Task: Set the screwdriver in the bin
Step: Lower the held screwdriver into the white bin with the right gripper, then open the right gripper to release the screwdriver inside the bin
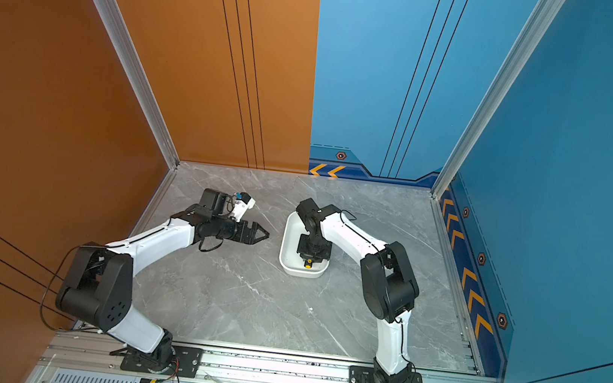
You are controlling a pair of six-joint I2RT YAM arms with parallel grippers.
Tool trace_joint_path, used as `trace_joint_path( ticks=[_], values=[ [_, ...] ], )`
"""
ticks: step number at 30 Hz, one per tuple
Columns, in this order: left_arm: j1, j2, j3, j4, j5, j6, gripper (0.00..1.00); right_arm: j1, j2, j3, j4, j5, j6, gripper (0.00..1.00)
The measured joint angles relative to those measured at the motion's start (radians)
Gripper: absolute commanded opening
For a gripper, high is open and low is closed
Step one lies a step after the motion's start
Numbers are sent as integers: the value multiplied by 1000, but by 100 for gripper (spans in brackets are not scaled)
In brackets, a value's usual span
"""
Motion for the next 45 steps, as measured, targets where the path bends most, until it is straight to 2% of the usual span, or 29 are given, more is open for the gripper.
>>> trace_joint_path(
  ticks=[18,23,27,30,33,40,41,42,43,45],
  values=[
    [0,0,0,0,0,0,98,0,104,55,5,1,6,0],
    [0,0,0,0,0,0,98,0,142,57,5,1,6,11],
    [0,4,0,0,0,0,98,0,149,61,5,1,5,16],
    [0,8,0,0,0,0,98,0,150,63,5,1,2,27],
    [0,8,0,-1,0,0,98,0,152,63,5,1,-6,30],
    [6,8,0,-1,0,0,98,0,152,63,5,2,-19,46],
    [7,8,0,-2,0,0,98,0,152,63,5,1,-21,49],
    [7,8,0,-2,-1,0,98,0,152,64,5,2,-21,58],
    [9,7,0,-2,-2,0,98,0,152,64,6,2,-25,64],
    [13,7,0,-6,-4,0,98,0,152,65,6,2,-30,68]
  ],
)
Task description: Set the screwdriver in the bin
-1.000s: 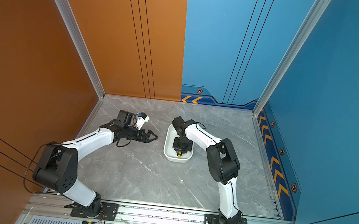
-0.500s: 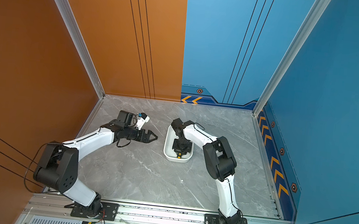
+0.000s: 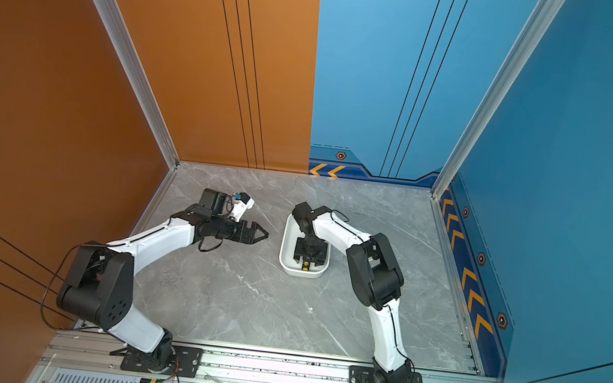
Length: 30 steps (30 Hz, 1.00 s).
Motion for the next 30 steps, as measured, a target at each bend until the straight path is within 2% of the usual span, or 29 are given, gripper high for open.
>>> trace_joint_path(
  ticks=[4,9,15,19,21,25,27,30],
  values=[
    [13,-2,0,-9,-2,-2,98,-1,0,21,-10,2,-10,75],
    [36,-36,0,-14,-3,-16,98,-5,-37,83,-41,11,-39,78],
    [48,-121,0,-11,-24,-22,98,-19,-181,164,-64,27,-94,77],
    [61,-172,-25,11,-100,-17,98,-34,-322,175,-61,140,-193,77],
    [72,-209,-71,44,-170,-10,98,-42,-401,122,-2,230,-280,78],
    [114,-277,-179,132,-306,17,98,-95,-584,-151,225,349,-508,80],
    [144,-296,-226,189,-360,40,98,-158,-638,-290,346,353,-579,80],
    [191,-298,-280,270,-430,71,98,-307,-674,-486,545,309,-609,80]
  ],
)
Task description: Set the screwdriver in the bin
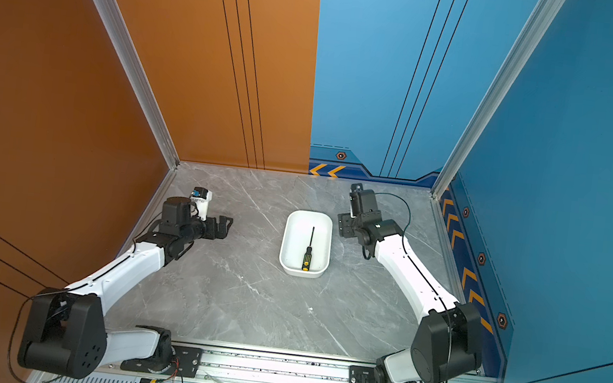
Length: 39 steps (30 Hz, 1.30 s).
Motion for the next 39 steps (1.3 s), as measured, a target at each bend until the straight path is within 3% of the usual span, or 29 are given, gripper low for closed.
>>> trace_joint_path(
  ticks=[5,10,18,23,30,39],
  values=[
    [68,17,-83,135,-59,27,98,-226,-49,-344,386,-85,1,81],
    [95,60,-169,282,-69,37,98,-293,-57,-542,657,-164,1,81],
    [95,162,-255,535,-72,62,98,-299,-72,-575,846,-209,-10,81],
    [95,232,-288,659,-72,75,98,-309,-82,-707,1014,-208,0,81],
    [75,277,-332,814,-98,97,98,-325,78,-807,1226,-204,19,81],
    [51,292,-336,850,-151,112,98,-306,86,-792,1282,-193,16,95]
  ],
)
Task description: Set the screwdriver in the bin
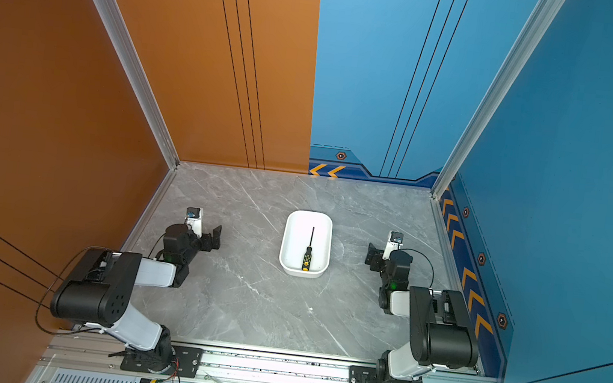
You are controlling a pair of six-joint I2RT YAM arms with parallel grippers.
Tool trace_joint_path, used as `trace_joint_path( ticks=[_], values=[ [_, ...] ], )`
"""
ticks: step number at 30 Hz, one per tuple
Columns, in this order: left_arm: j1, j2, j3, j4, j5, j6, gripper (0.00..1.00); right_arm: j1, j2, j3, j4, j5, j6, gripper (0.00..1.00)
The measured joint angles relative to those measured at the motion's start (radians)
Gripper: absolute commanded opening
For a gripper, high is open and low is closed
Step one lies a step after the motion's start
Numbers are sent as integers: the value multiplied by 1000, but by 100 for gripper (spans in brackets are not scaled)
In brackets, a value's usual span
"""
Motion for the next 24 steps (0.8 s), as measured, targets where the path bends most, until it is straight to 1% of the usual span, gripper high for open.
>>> trace_joint_path(
  ticks=[3,10,21,24],
  values=[
    [-1,0,0,6,-19,0,98,2,0,0,6,24,0,100],
    [-7,0,0,8,-48,0,98,8,0,0,13,61,0,100],
    [-8,0,0,8,-49,7,98,25,0,0,13,88,0,100],
    [-9,0,0,8,-63,7,98,25,0,0,13,88,0,100]
  ],
)
